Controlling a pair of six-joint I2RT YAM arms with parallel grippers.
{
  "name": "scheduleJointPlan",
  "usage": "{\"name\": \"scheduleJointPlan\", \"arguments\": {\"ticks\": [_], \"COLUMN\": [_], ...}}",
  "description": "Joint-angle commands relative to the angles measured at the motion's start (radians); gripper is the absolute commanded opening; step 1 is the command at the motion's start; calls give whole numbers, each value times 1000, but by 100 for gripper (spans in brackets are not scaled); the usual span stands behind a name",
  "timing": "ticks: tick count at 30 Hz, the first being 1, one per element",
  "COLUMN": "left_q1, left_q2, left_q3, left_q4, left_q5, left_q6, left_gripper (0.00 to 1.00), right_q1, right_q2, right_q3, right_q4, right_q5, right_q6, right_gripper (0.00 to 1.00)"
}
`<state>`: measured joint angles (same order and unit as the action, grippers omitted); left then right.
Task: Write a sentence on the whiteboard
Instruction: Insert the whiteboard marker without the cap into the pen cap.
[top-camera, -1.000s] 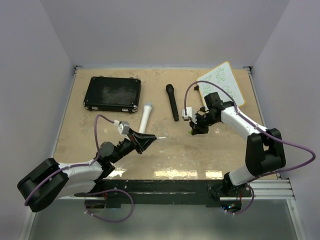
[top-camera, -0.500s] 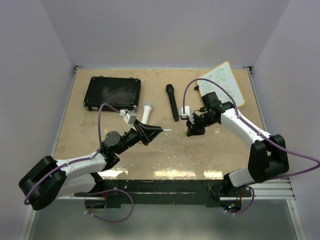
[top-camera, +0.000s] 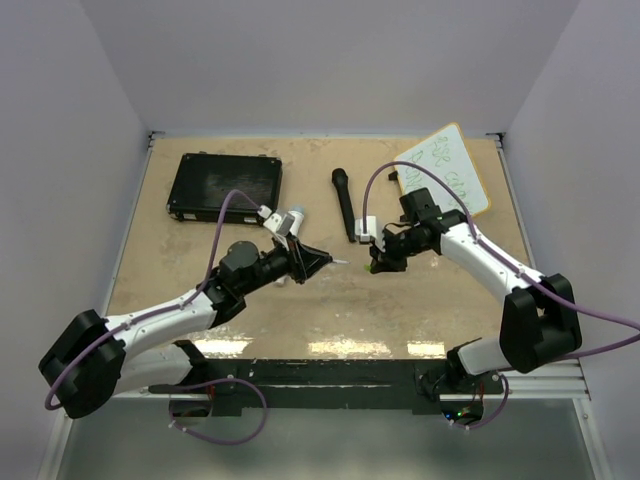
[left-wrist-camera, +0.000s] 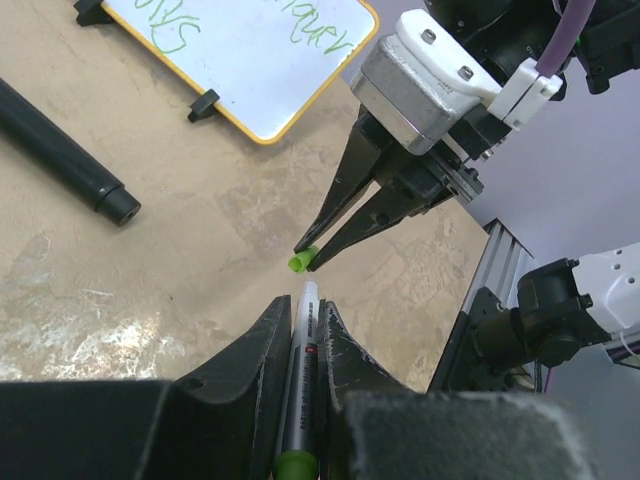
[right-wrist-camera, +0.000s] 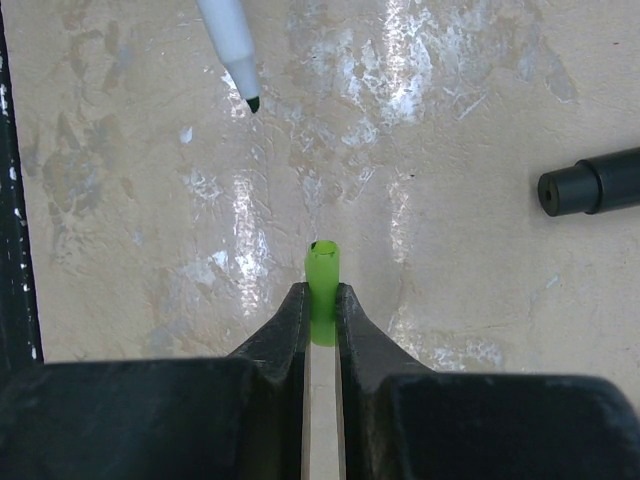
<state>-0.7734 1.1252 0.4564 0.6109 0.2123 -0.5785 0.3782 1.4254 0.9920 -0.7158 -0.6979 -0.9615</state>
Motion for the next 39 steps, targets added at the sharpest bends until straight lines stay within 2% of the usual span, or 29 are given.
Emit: {"name": "scheduleJointPlan", "arguments": {"ticks": [1, 10, 20, 23, 30, 39], "left_q1": [5, 3, 5, 5, 5, -21], "left_q2": [21, 79, 133, 73, -119, -61], "left_q3": [80, 122, 130, 85, -42, -59], "left_q4": [-56, -76, -21, 1, 24, 98], "left_q5": [38, 42, 97, 125, 185, 249], "left_q6": [28, 40, 54, 68, 137, 163], "left_gripper": [0, 0, 0, 0, 0, 0], "right_q1": [14, 31, 33, 31, 31, 33], "right_q2": [-25, -26, -43, -57, -86, -71], "right_q3": [-9, -9, -6, -12, -67, -72], "right_q4": [30, 29, -10, -53, -218, -156], "right_q5": [-2, -14, -92, -130, -282, -278], "right_q6": [7, 6, -48, -114, -488, -416], "right_gripper": [0, 0, 0, 0, 0, 0]}}
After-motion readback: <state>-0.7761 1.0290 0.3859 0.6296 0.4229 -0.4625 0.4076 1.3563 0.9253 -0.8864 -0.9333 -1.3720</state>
